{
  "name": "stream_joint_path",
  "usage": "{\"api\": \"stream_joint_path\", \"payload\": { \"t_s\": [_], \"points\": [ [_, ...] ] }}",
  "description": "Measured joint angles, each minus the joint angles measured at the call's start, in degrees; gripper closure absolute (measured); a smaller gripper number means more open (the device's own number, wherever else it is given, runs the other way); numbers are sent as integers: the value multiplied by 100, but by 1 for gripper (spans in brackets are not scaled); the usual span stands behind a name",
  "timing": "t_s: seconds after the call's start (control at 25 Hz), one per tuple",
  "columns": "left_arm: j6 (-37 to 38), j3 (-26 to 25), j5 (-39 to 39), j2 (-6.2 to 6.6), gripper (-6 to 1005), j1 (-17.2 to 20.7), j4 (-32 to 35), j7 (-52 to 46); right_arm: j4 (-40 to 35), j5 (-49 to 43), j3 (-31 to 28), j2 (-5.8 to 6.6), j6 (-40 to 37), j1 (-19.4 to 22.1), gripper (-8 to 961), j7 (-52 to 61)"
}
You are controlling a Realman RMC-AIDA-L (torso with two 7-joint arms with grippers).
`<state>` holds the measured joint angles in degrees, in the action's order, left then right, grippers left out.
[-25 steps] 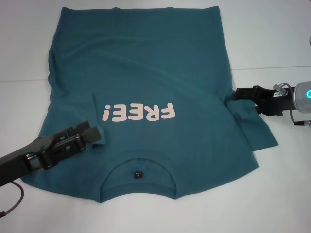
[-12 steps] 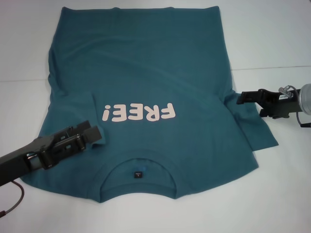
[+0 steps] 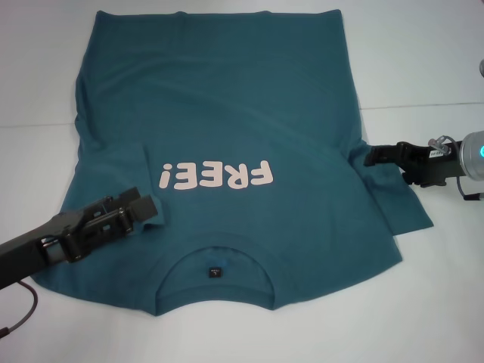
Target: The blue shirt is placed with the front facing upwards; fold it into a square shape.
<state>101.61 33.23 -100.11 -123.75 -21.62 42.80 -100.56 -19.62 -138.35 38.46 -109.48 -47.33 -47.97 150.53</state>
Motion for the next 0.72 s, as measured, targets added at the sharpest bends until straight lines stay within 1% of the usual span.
{"api": "stream_joint_path", "payload": {
  "t_s": [0.2,0.44,0.72],
  "points": [
    [-1,0,12,0,233,-5,-1,1,11,-6,214,-16,68,-2,32,123],
    [-1,0,17,-8,234,-1,-1,2,-13,38,168,-80,102,-42,32,68],
    [25,0,98,-9,234,9,-1,1,-5,35,184,-89,130,-71,33,125]
  ]
}}
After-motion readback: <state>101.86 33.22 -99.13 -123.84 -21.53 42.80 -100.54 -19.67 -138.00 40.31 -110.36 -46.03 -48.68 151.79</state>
